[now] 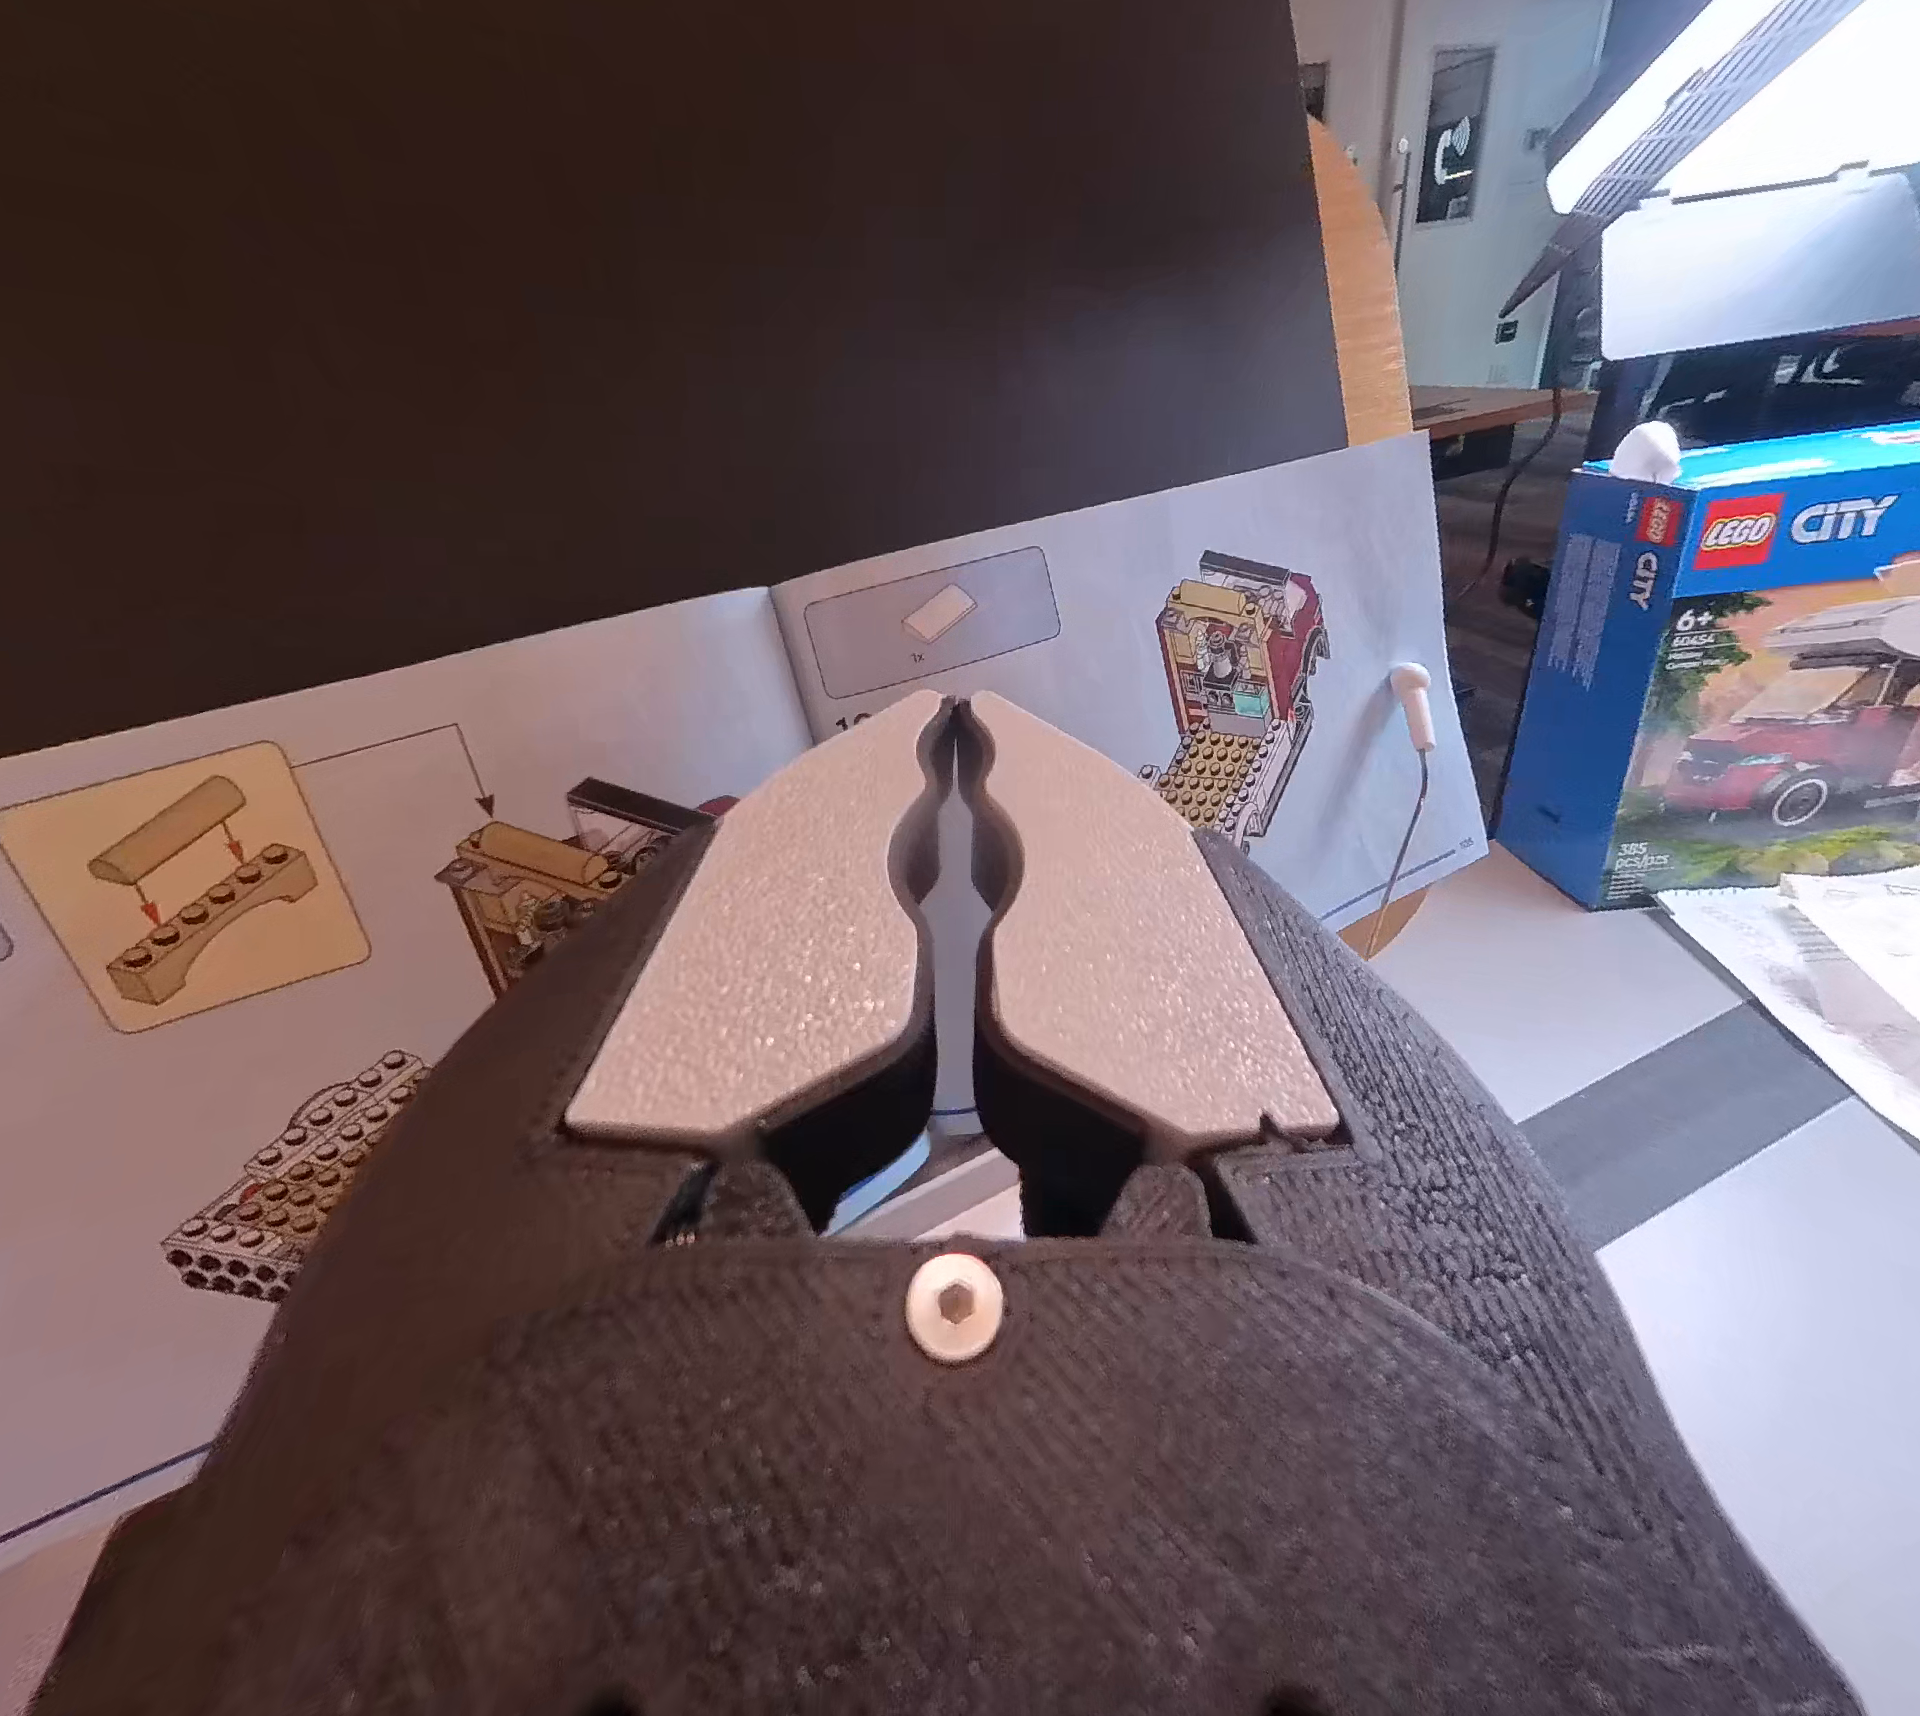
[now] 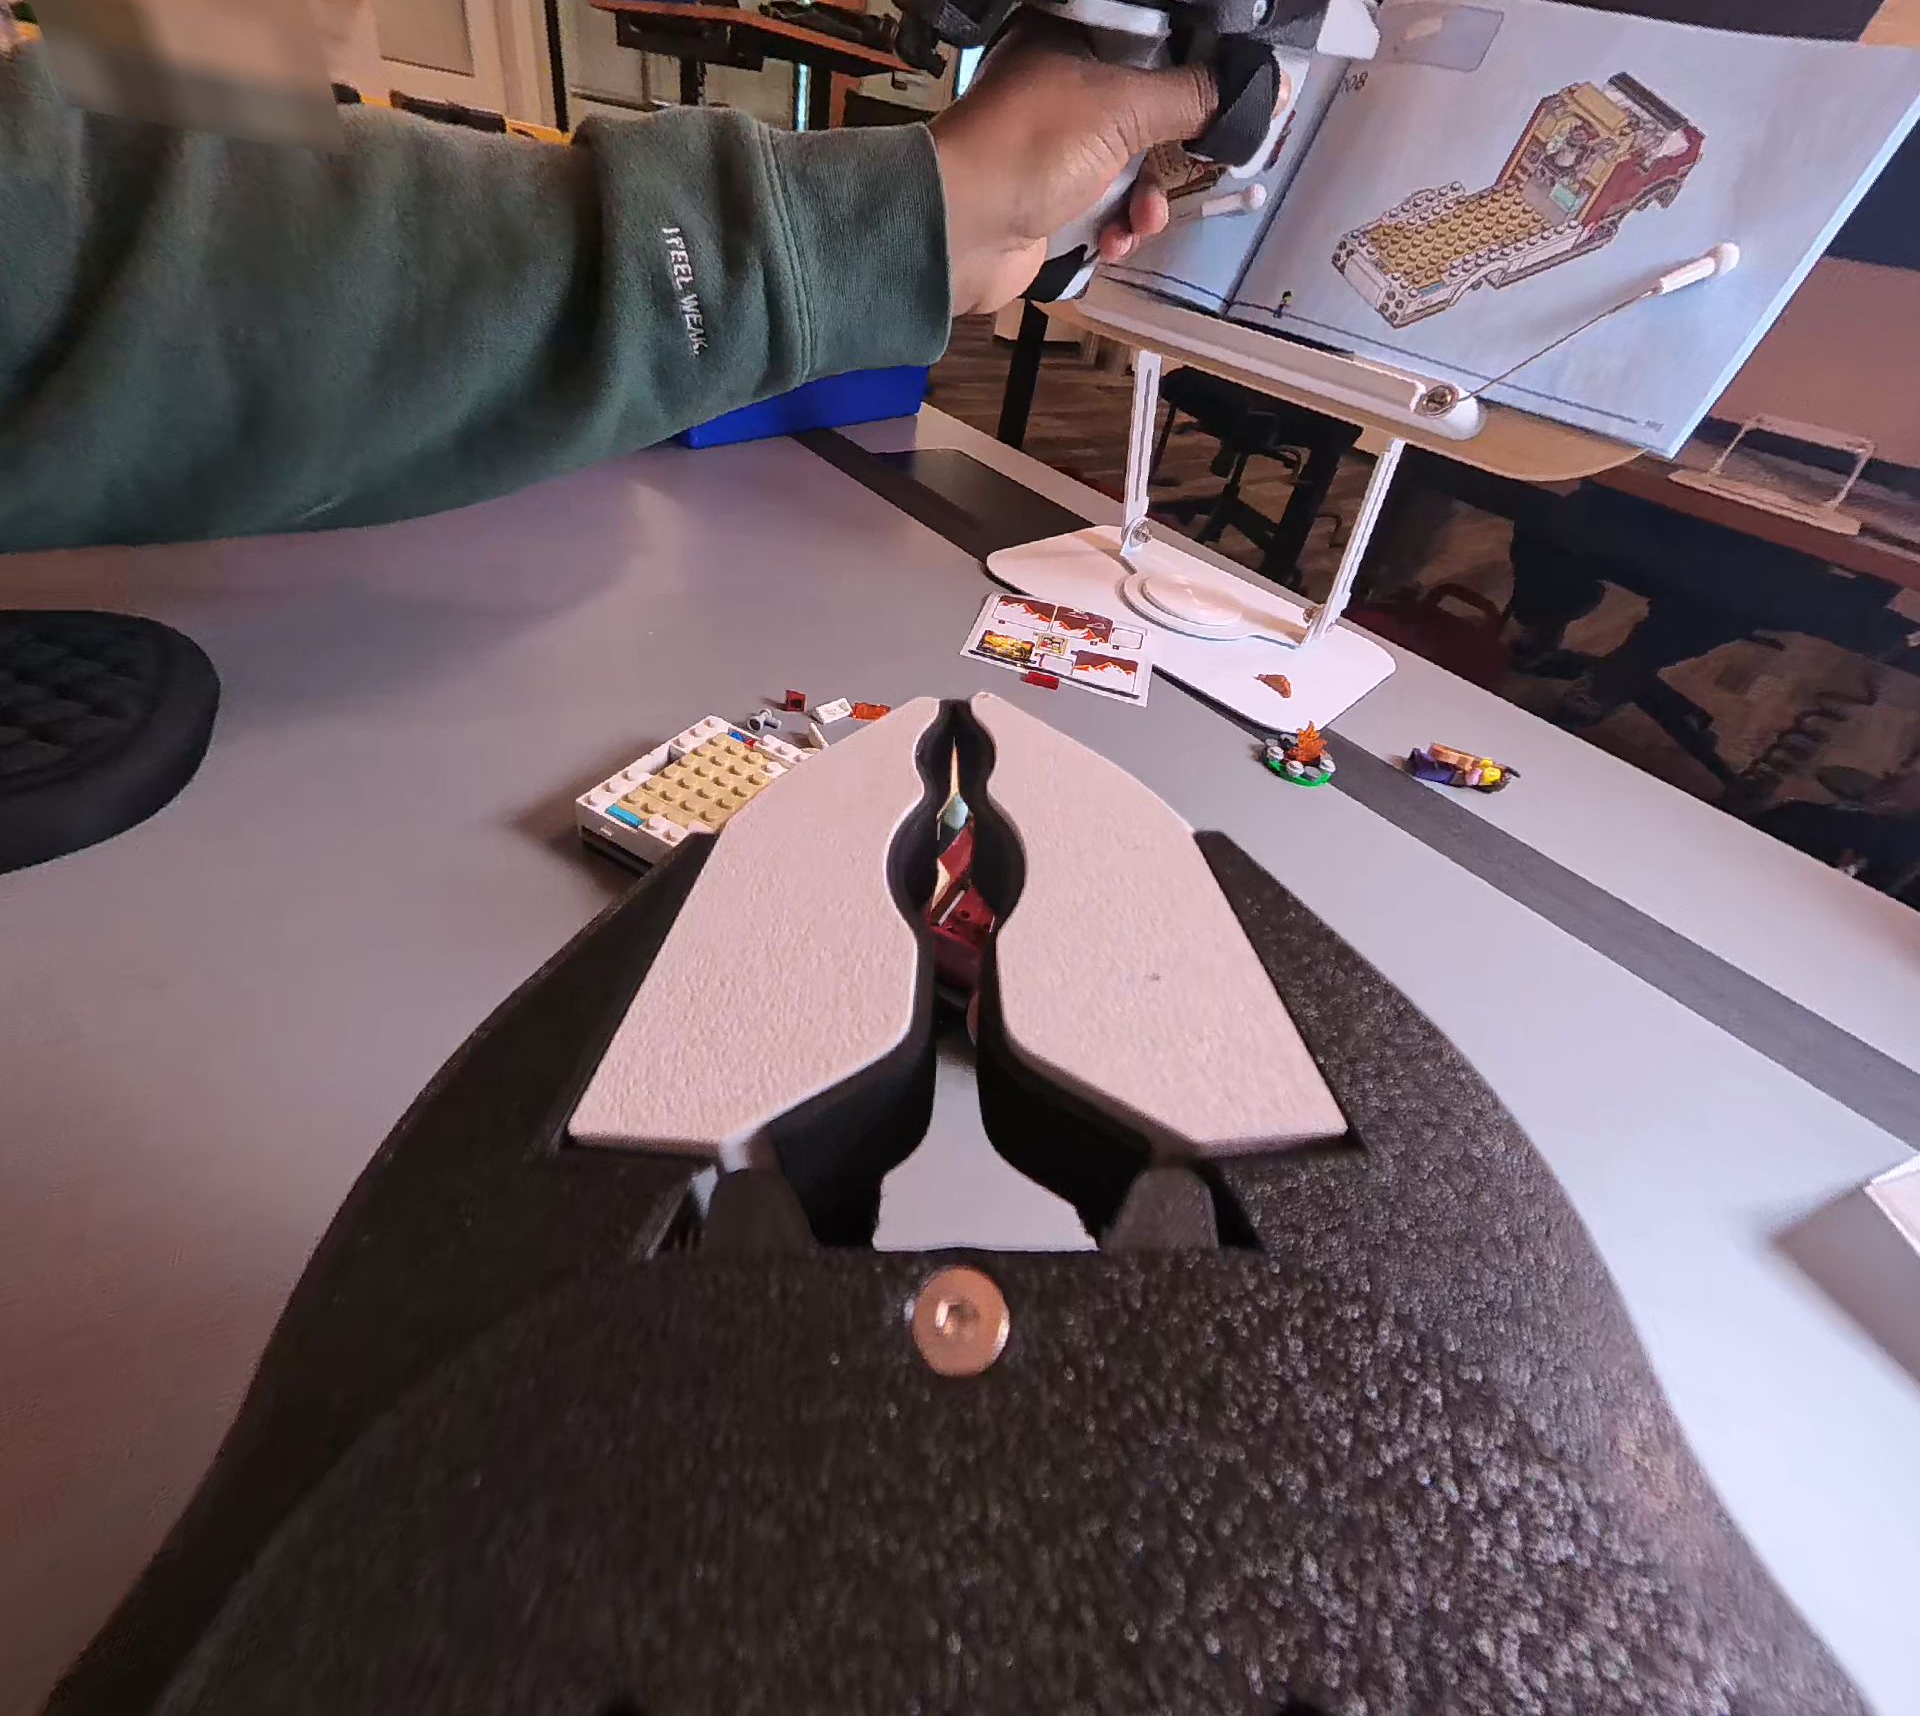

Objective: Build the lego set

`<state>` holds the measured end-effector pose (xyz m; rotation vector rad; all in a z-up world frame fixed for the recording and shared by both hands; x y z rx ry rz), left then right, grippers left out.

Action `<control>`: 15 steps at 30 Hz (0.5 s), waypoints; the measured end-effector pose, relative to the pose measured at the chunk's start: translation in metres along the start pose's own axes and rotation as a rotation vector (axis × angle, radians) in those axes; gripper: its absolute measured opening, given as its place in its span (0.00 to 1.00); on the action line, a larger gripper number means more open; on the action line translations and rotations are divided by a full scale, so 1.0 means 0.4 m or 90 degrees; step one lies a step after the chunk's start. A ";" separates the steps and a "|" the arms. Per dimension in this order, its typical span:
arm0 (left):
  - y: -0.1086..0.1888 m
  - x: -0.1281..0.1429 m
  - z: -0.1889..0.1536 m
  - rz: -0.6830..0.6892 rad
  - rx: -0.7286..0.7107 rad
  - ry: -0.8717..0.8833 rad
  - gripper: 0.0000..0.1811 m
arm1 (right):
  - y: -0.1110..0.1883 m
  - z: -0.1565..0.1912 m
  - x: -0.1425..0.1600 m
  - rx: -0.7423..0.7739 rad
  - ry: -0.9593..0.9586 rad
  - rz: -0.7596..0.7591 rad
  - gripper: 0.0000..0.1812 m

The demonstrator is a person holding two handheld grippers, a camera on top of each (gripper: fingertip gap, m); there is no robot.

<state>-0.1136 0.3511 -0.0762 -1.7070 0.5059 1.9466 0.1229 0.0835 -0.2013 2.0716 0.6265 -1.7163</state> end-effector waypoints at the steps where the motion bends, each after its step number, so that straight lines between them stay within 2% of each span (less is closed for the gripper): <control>1: -0.002 0.001 0.001 0.001 -0.001 -0.003 0.00 | -0.001 0.000 0.001 0.000 -0.002 0.002 0.00; 15: -0.027 -0.004 0.017 0.004 -0.005 -0.006 0.00 | -0.010 0.000 0.015 -0.013 -0.015 0.037 0.00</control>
Point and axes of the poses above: each gripper's, where its closed fingertips meet, y back along the fingers, x out of its underside, z = x × y across the jaws, the point moved 10 cm from there along y, back along the fingers, and after that the axes turned 15 degrees about x, right-handed, at the moved point
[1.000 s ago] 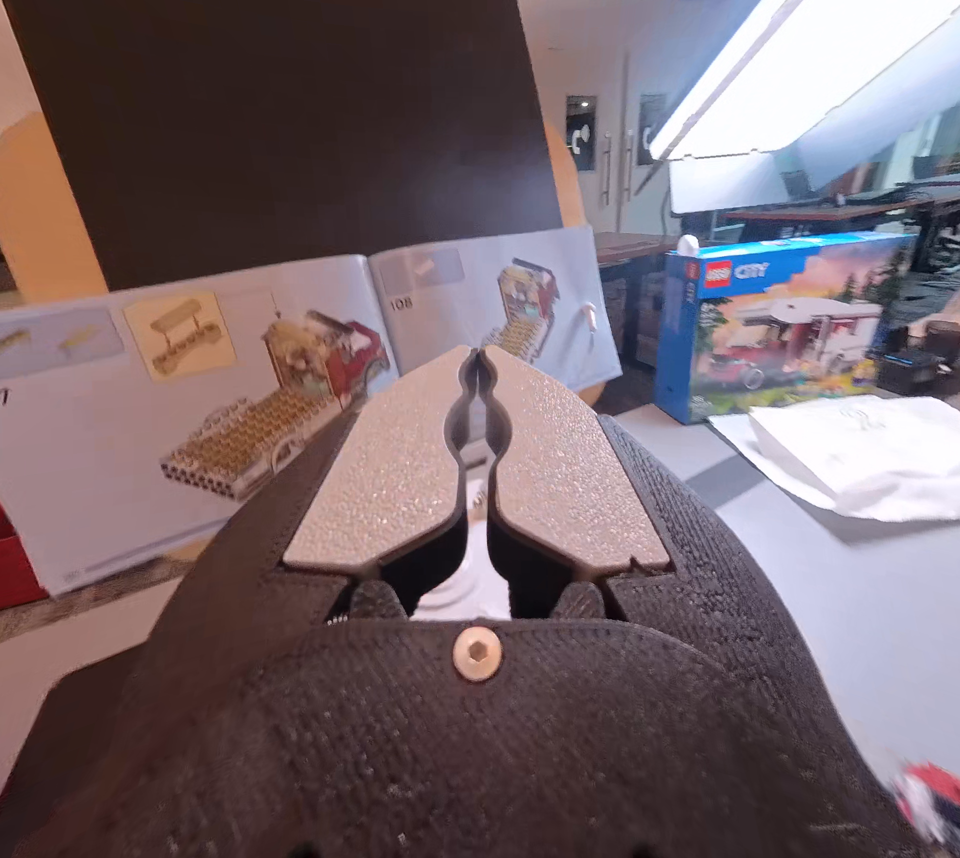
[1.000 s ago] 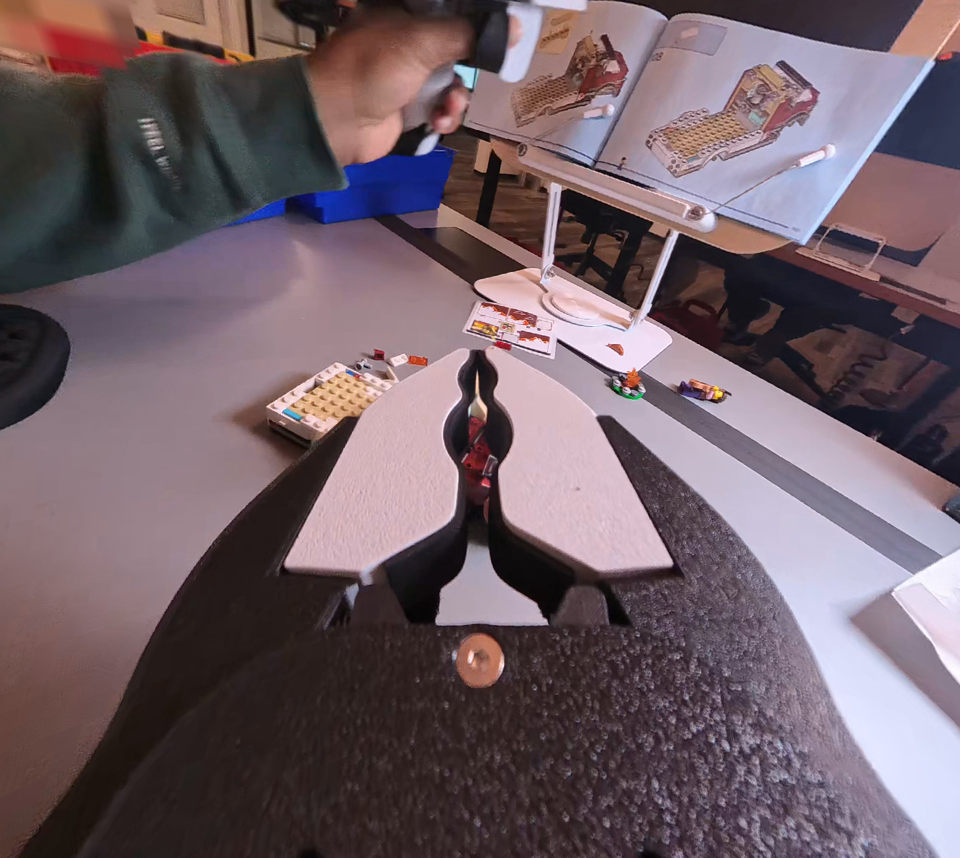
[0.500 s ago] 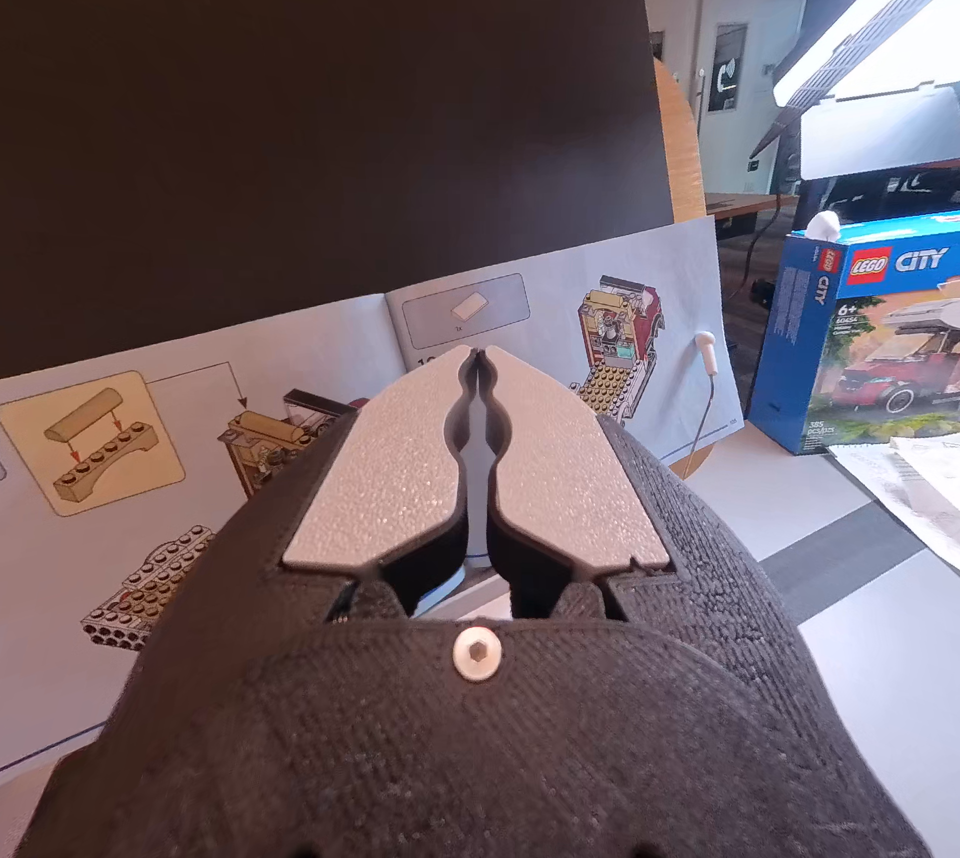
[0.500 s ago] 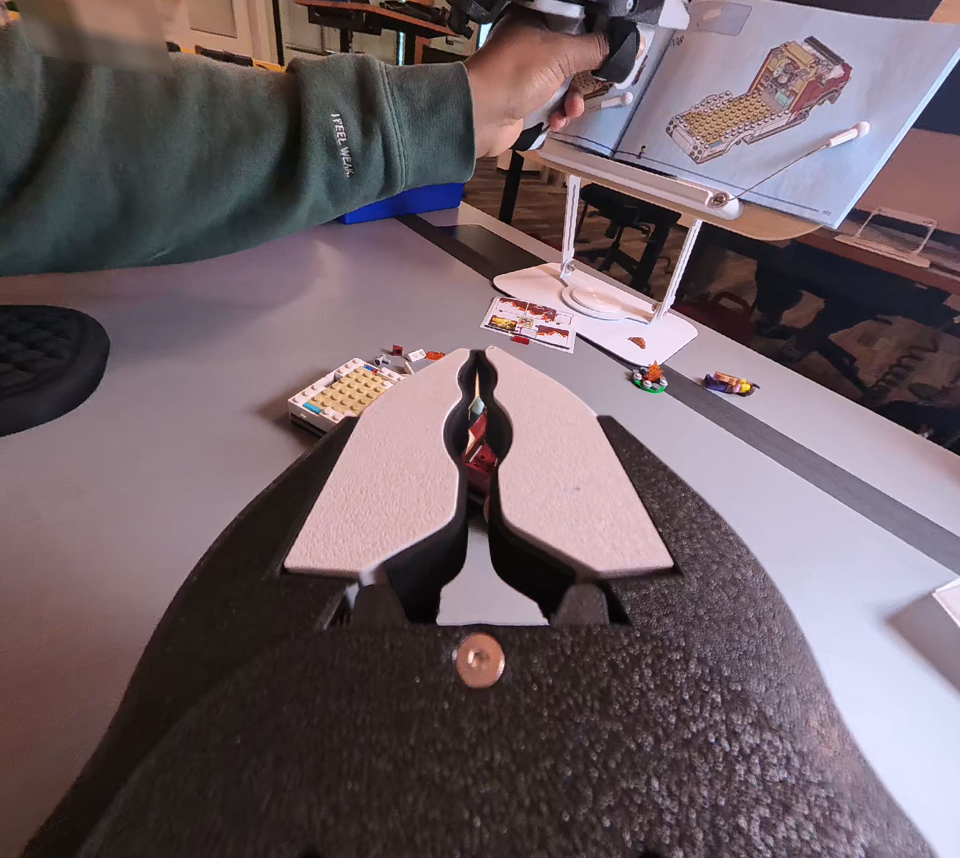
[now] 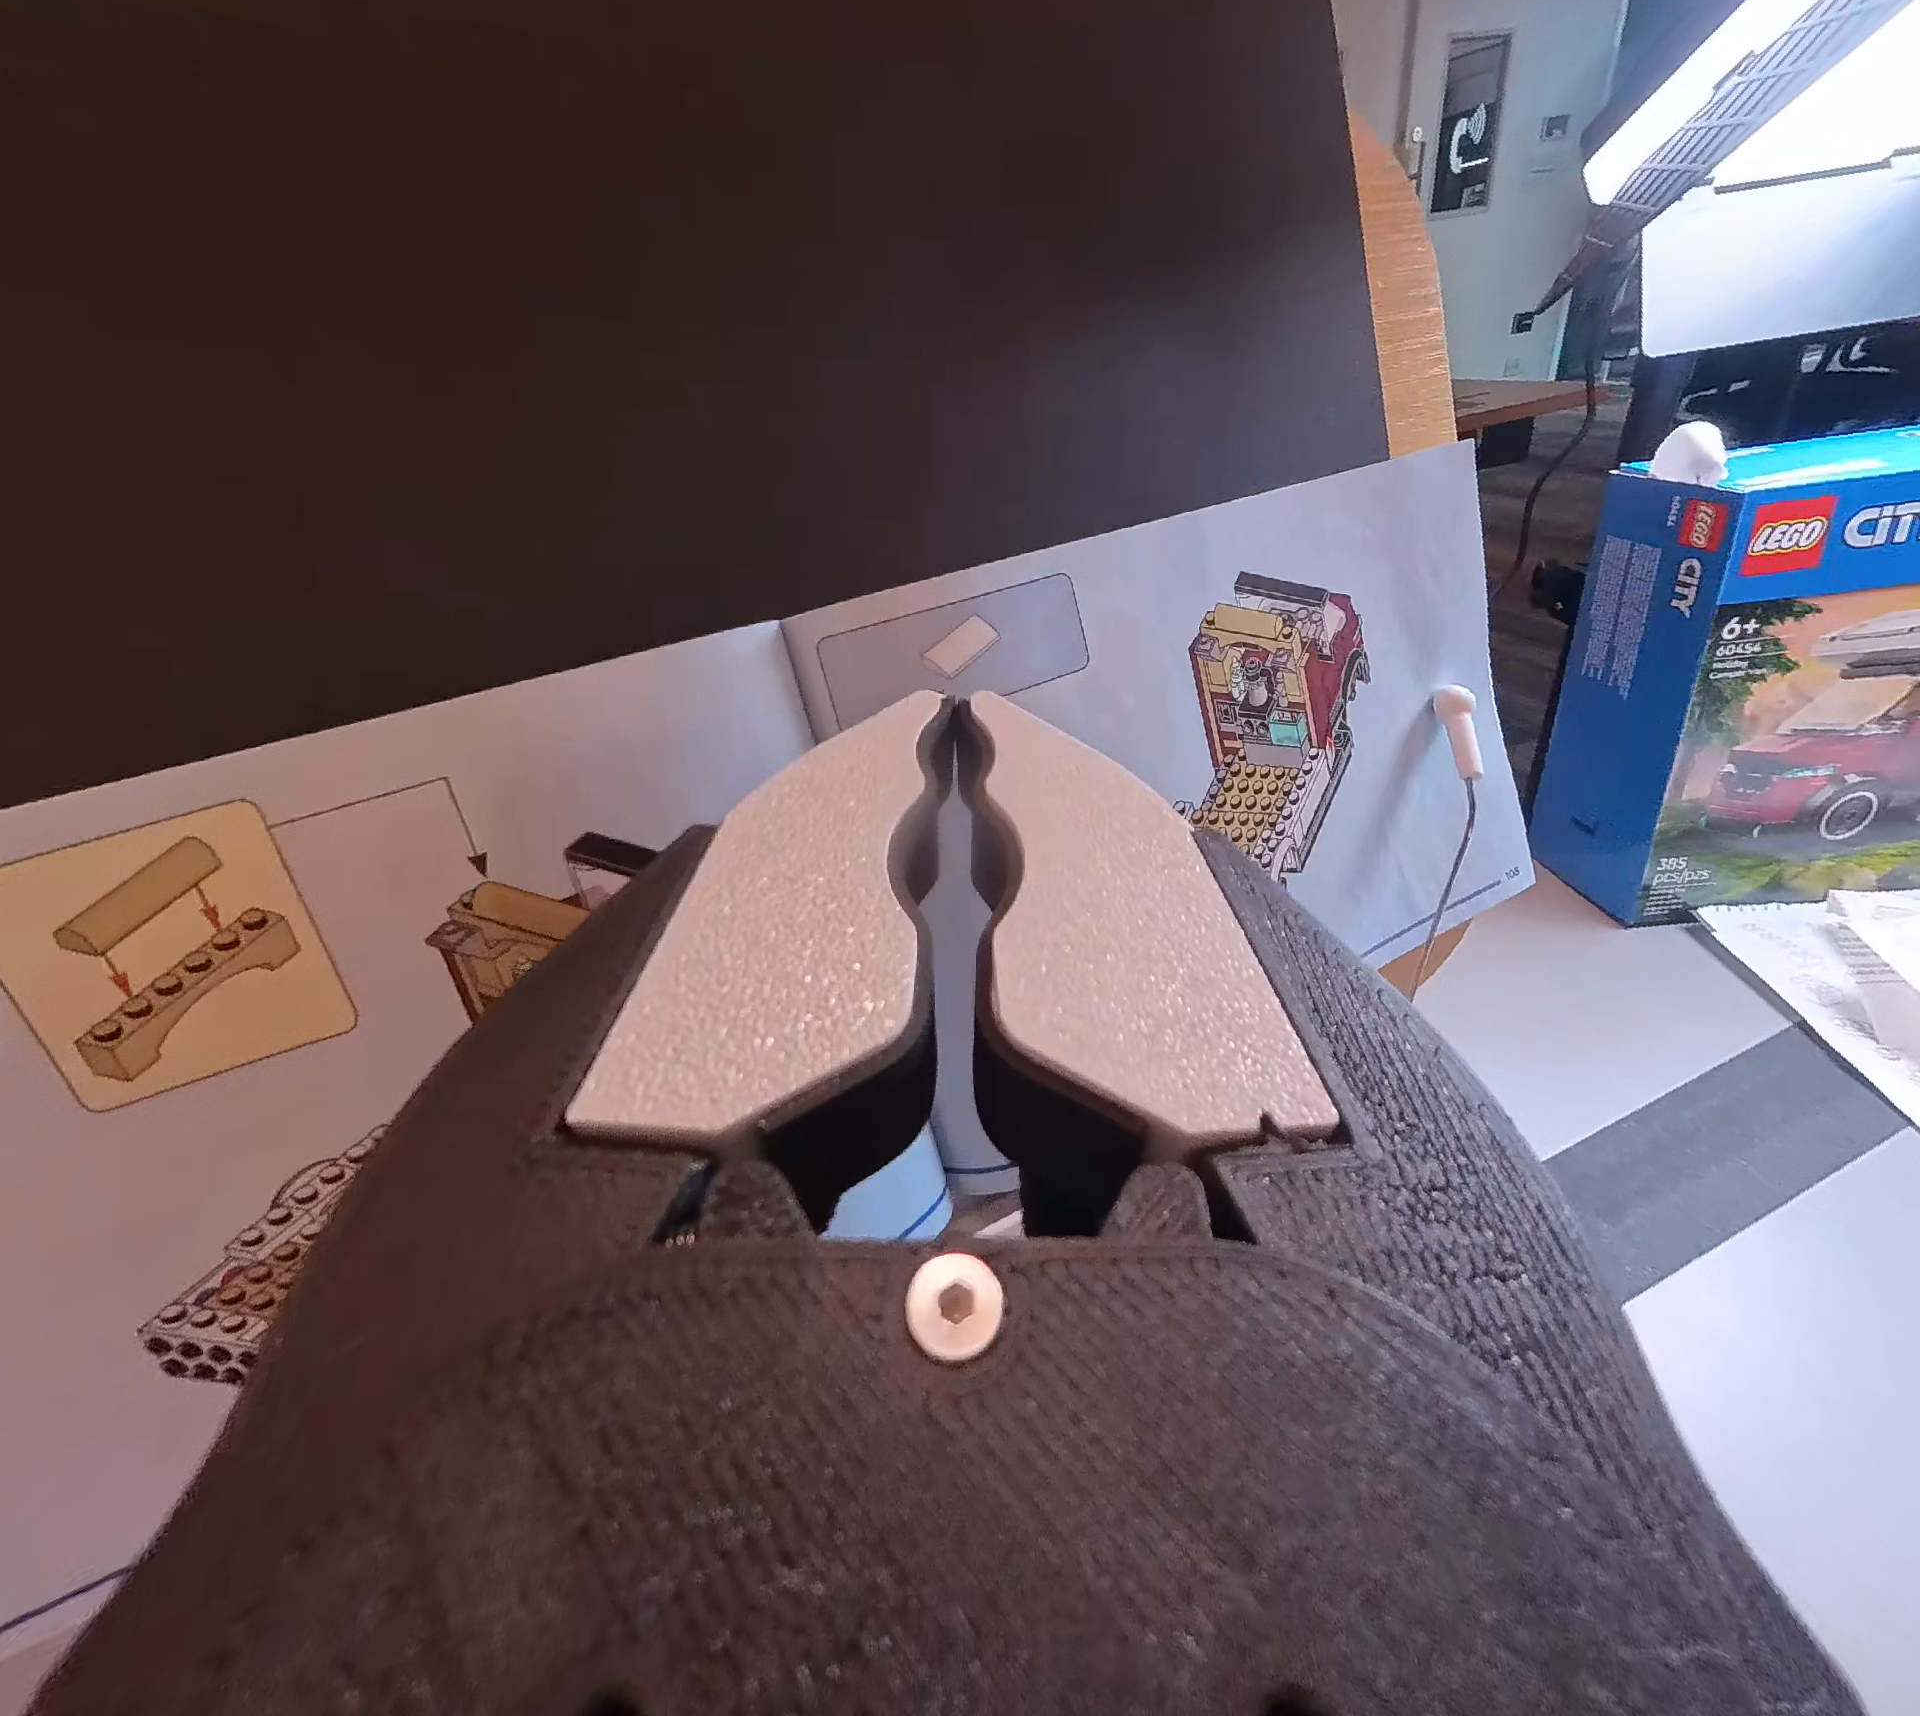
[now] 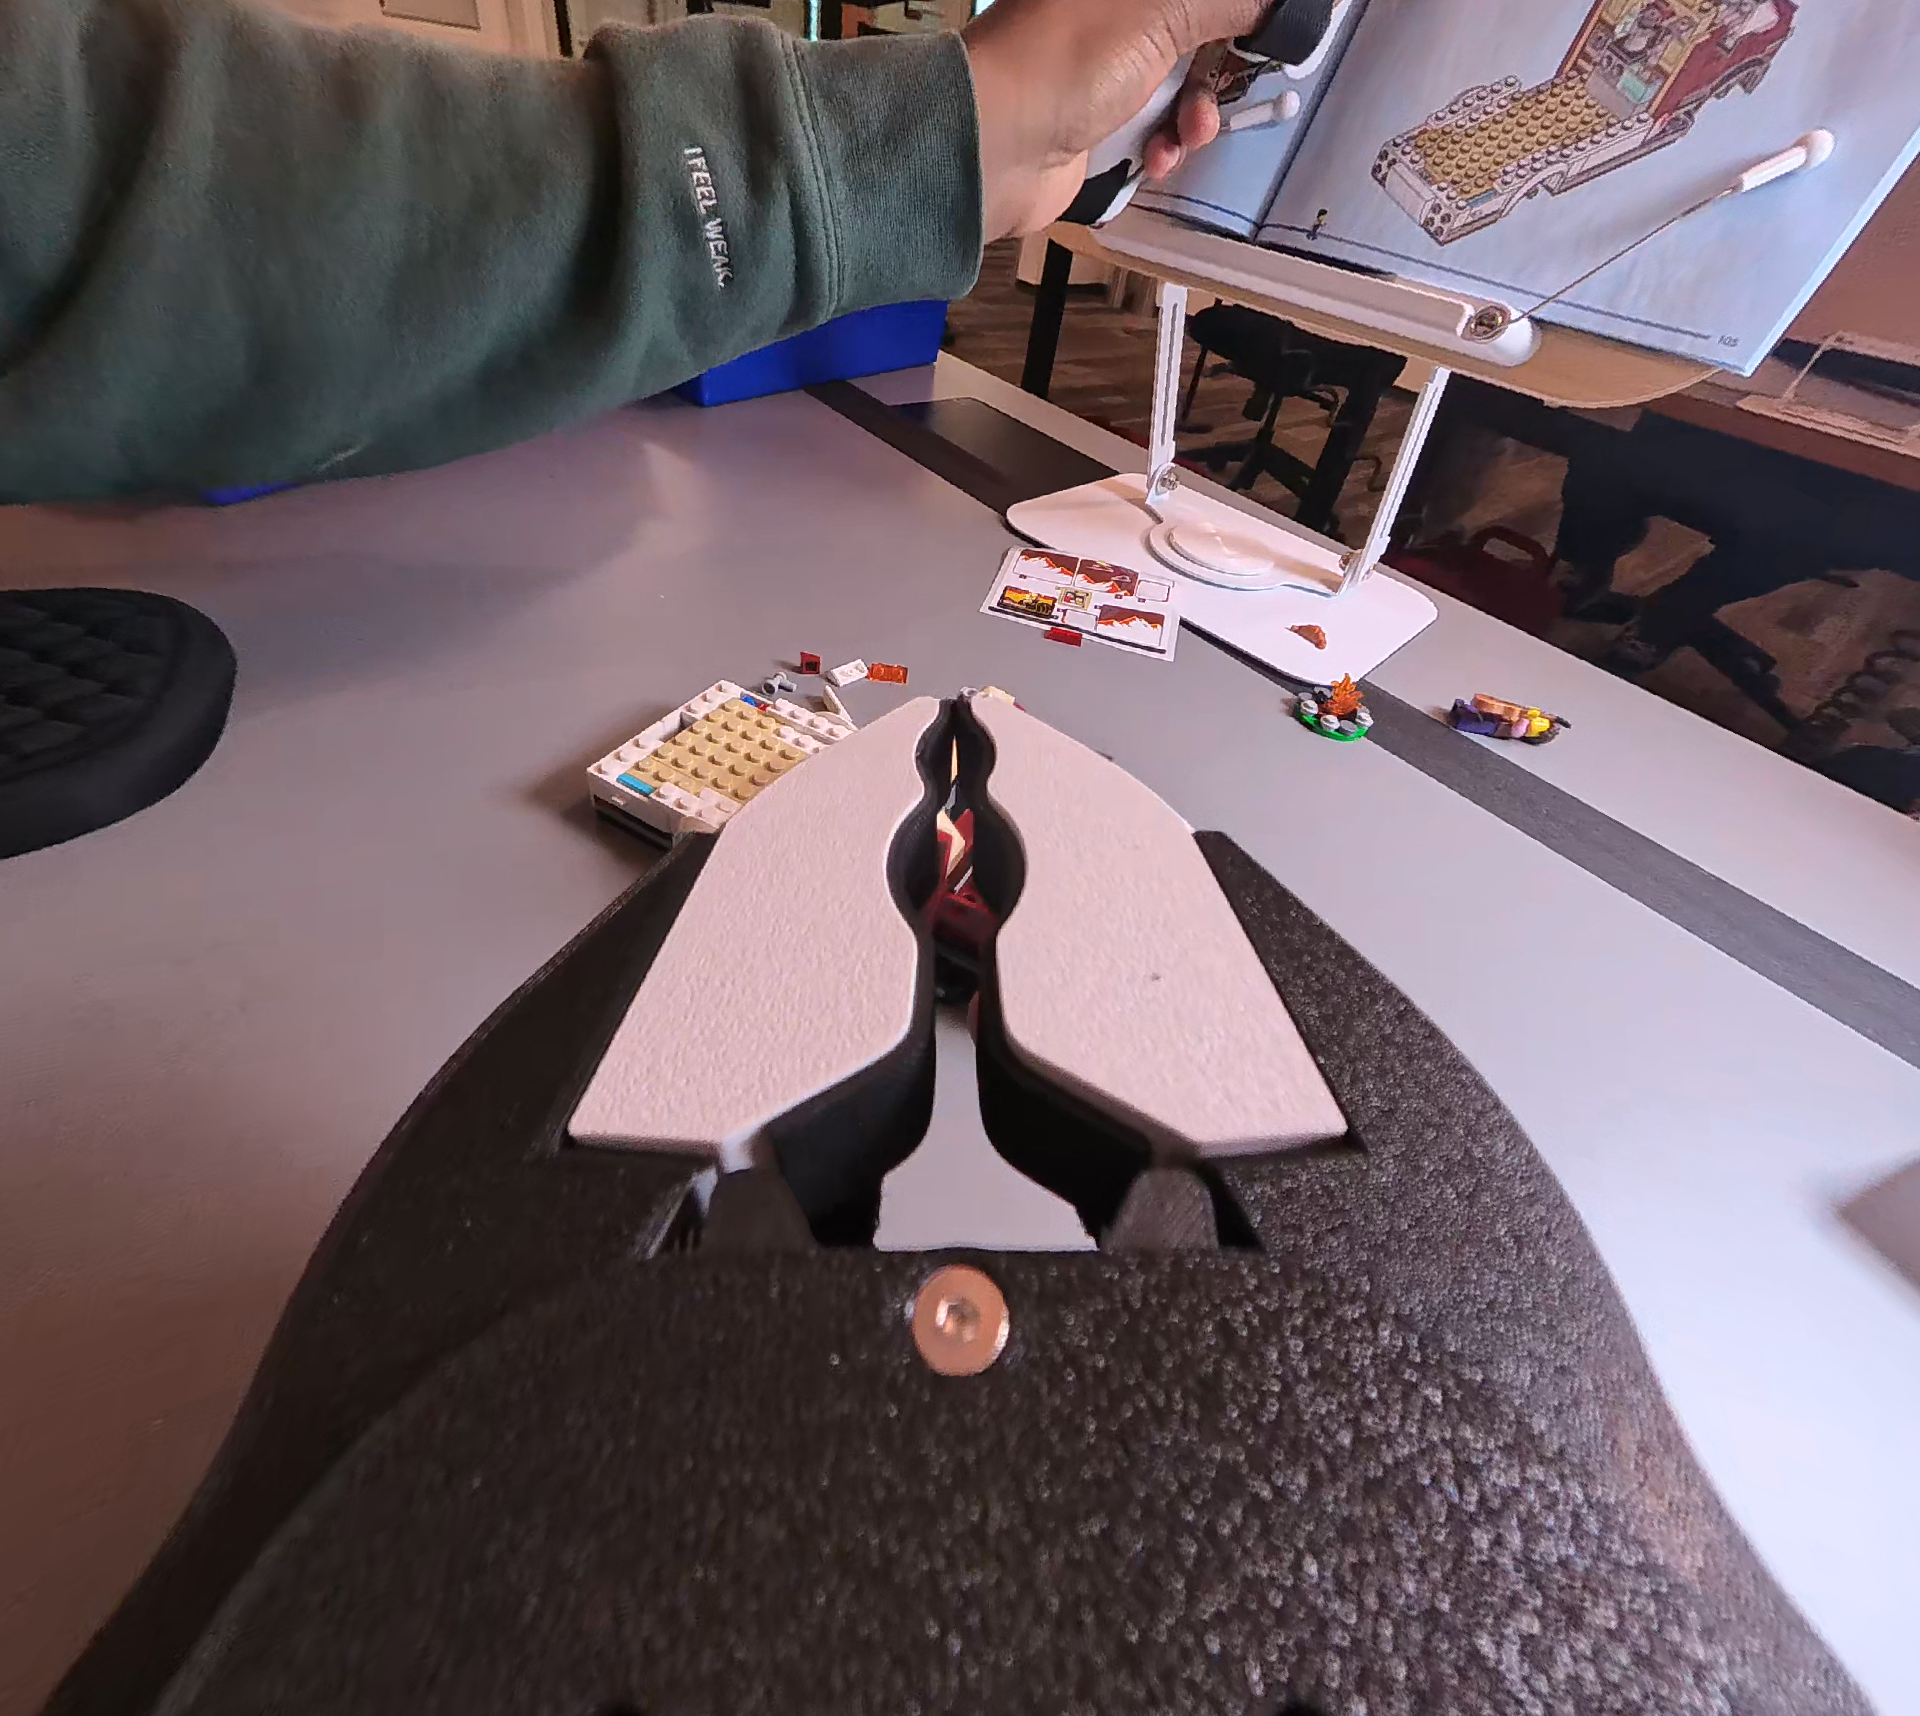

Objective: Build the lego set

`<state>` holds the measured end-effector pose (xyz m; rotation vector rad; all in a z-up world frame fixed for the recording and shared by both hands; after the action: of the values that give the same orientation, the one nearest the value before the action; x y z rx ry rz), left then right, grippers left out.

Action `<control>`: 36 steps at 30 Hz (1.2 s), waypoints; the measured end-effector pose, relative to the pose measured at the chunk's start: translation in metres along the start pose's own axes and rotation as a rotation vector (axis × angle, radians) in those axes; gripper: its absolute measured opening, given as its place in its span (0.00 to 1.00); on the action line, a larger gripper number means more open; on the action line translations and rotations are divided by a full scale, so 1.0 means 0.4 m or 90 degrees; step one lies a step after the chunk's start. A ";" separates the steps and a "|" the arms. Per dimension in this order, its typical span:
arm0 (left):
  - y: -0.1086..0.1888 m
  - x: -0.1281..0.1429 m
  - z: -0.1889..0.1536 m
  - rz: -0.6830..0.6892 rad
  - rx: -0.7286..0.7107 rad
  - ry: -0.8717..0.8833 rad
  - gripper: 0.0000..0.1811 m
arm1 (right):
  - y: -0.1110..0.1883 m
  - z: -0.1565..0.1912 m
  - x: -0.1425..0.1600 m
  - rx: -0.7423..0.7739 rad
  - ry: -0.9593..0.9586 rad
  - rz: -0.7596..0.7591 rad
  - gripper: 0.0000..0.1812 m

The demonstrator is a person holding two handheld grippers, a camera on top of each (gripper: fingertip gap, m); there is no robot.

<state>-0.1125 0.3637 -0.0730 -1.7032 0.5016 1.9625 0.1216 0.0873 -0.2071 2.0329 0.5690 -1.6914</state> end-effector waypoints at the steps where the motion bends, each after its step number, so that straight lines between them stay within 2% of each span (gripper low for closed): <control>1: -0.001 0.000 0.000 0.001 0.002 -0.001 0.00 | 0.000 0.000 0.001 0.000 -0.001 0.002 0.00; 36: -0.006 0.018 -0.003 -0.014 -0.003 -0.015 0.00 | 0.000 -0.015 0.012 -0.005 -0.023 0.032 0.00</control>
<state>-0.1108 0.3658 -0.0803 -1.6799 0.4685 1.9663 0.1271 0.0909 -0.2110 1.9905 0.5074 -1.6916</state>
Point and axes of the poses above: each gripper's, where its closed fingertips meet, y back along the fingers, x out of its underside, z = x × y across the jaws, the point moved 10 cm from there along y, back along the fingers, and after that the axes turned 15 degrees about x, right-handed, at the moved point
